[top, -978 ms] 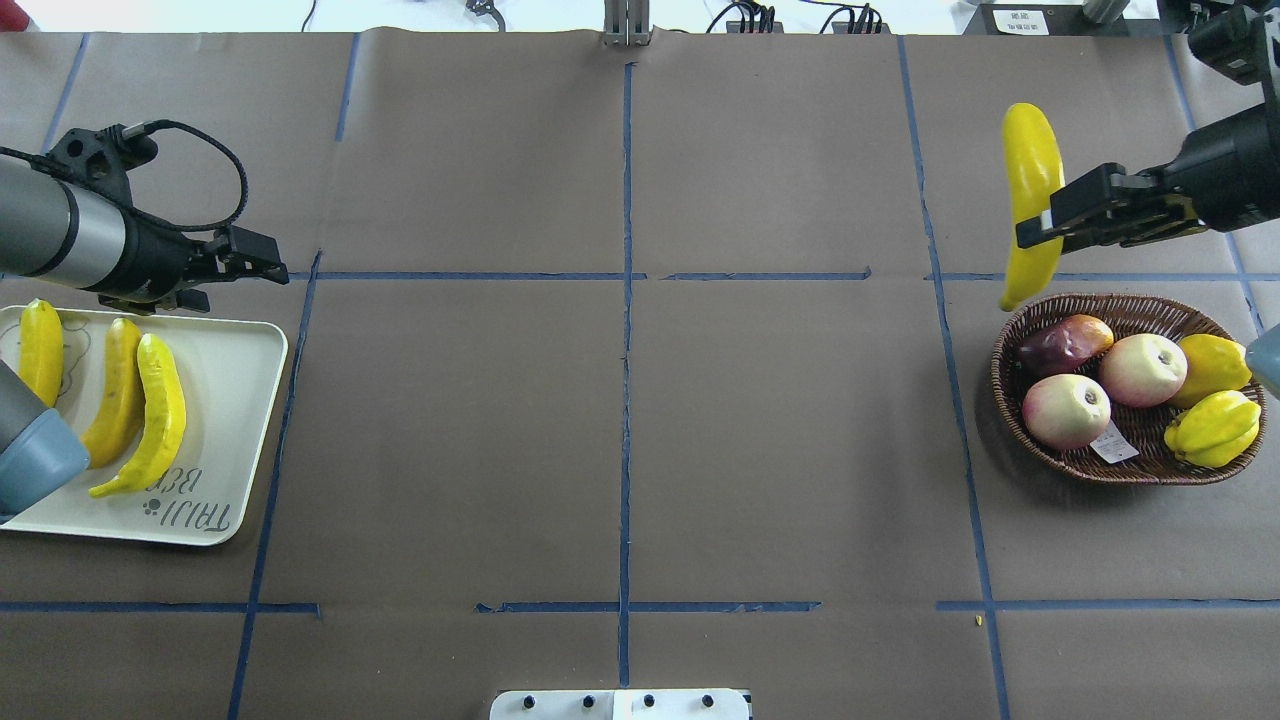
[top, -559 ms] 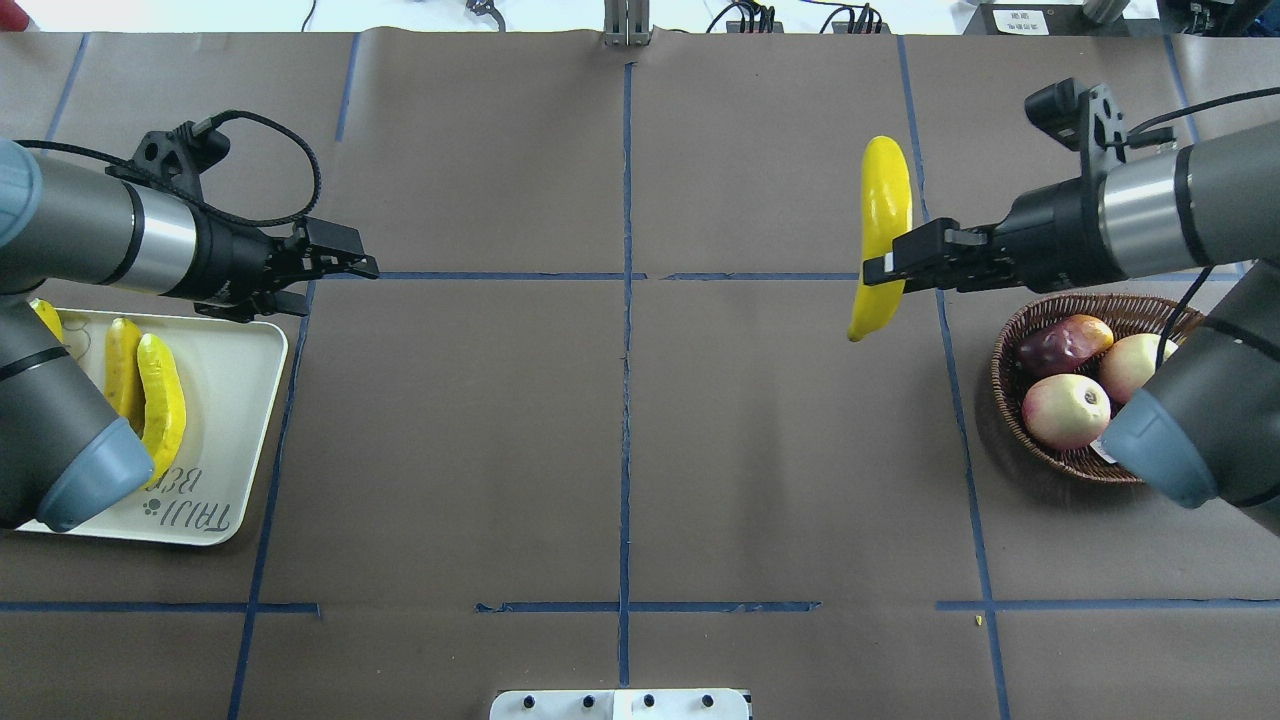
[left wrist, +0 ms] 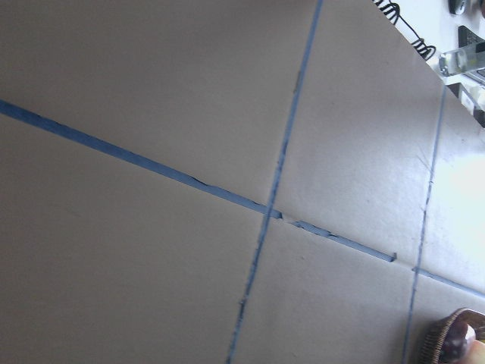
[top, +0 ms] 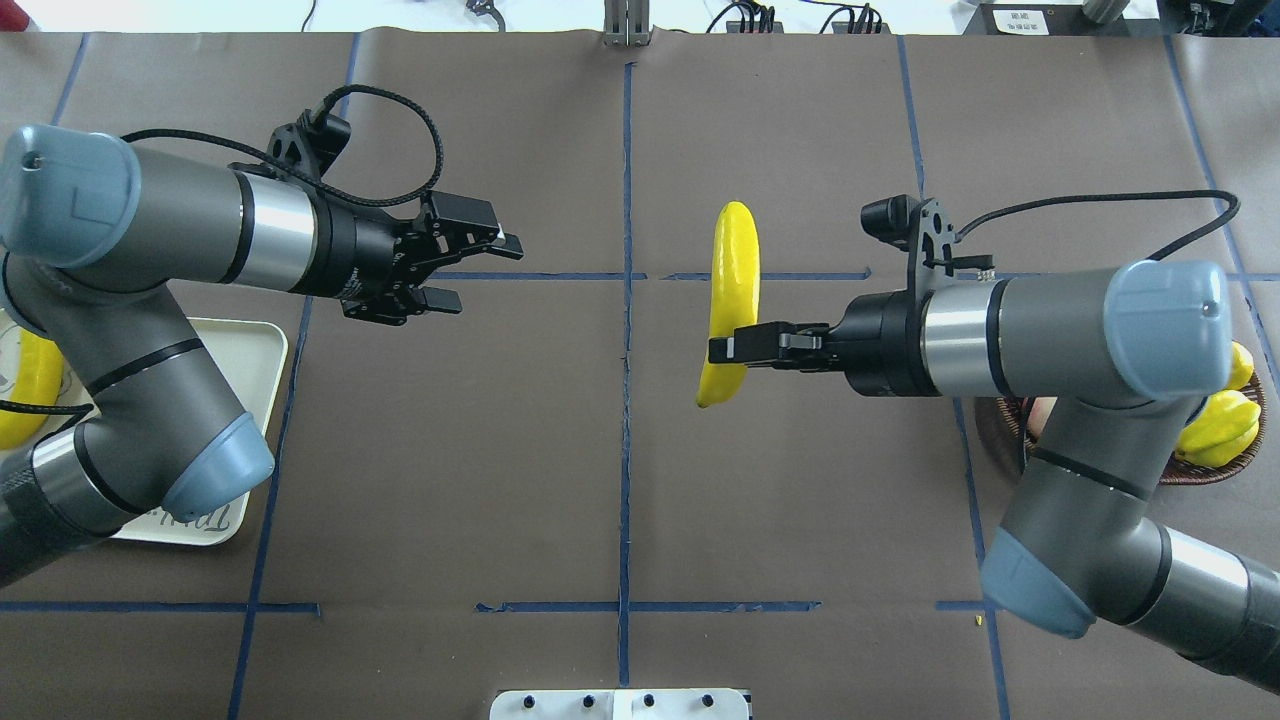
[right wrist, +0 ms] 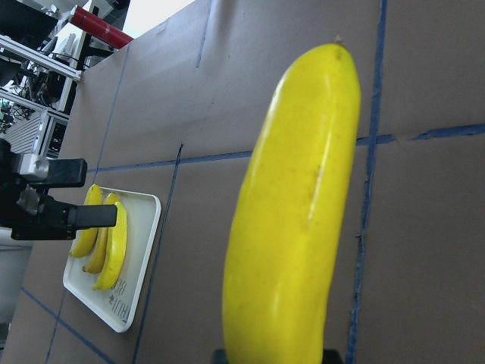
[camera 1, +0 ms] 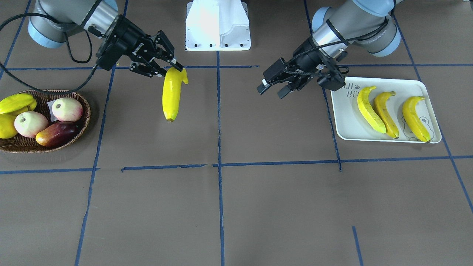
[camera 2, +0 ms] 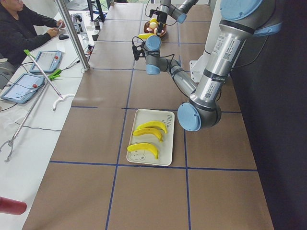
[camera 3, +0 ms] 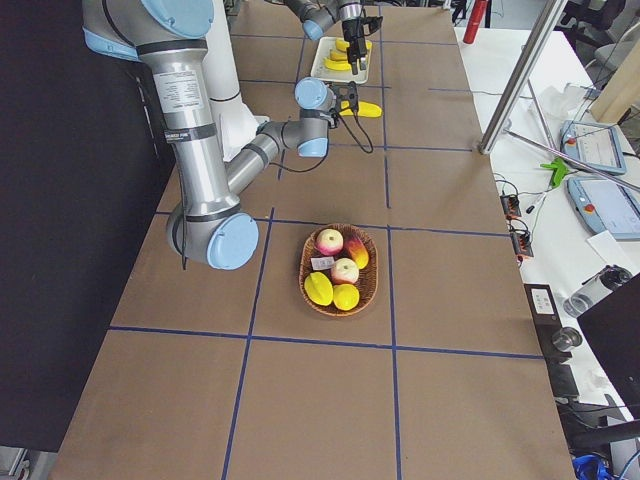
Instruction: Transfer all bananas from basket to plate
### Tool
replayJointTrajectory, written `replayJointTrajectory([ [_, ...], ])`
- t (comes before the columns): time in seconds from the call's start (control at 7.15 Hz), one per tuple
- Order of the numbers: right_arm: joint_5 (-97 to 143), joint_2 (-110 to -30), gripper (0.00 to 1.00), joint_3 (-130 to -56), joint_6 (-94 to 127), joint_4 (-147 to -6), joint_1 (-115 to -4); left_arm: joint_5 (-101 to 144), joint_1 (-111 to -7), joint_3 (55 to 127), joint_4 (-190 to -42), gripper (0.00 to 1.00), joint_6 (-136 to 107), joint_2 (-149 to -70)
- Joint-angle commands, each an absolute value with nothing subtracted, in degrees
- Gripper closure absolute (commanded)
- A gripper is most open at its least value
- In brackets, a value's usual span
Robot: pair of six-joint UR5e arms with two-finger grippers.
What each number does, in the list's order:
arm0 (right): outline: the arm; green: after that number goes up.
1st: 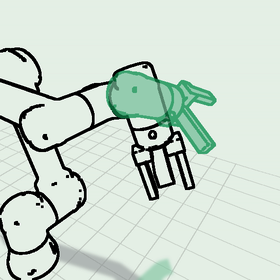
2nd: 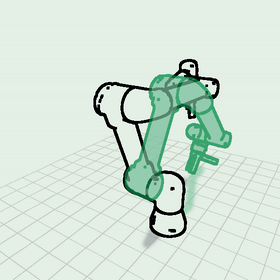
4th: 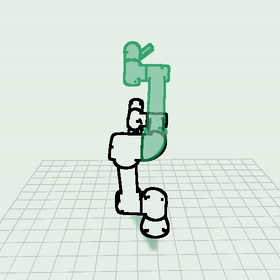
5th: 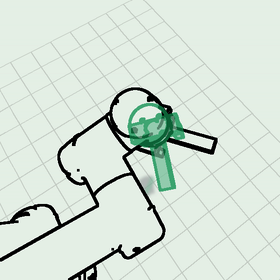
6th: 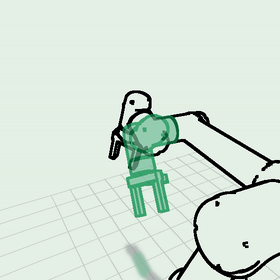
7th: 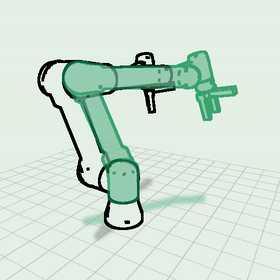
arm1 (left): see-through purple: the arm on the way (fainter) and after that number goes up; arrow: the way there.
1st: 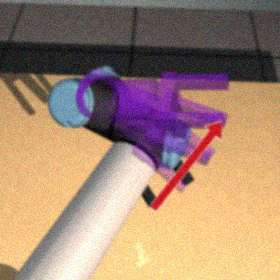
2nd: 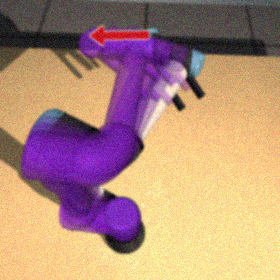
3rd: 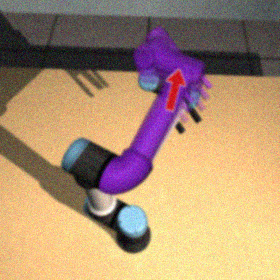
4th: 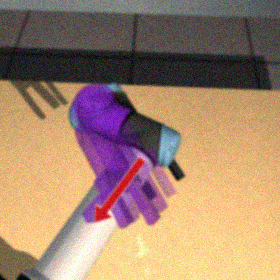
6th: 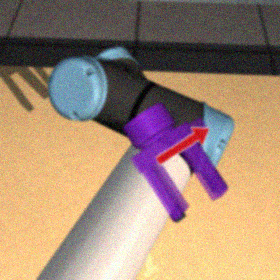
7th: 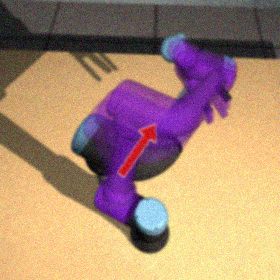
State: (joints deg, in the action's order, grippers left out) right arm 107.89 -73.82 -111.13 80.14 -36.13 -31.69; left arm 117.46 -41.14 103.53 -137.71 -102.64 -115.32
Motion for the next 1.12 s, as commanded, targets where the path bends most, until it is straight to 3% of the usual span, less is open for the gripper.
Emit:
replayJointTrajectory([
  [0.0,102.93,-71.29,0.98,-110.83,80.68,-36.03,-26.64,117.33,-40.08,101.79,-137.99,0.00,-103.97,-118.90],
  [0.42,97.32,-69.09,0.98,-110.74,80.77,-36.30,-21.46,117.16,-38.33,97.57,-138.08,0.00,-104.06,-124.44],
  [0.98,96.77,-68.82,0.98,-110.74,80.77,-36.21,-20.92,116.89,-33.93,97.47,-138.78,0.00,-104.06,-125.24],
])
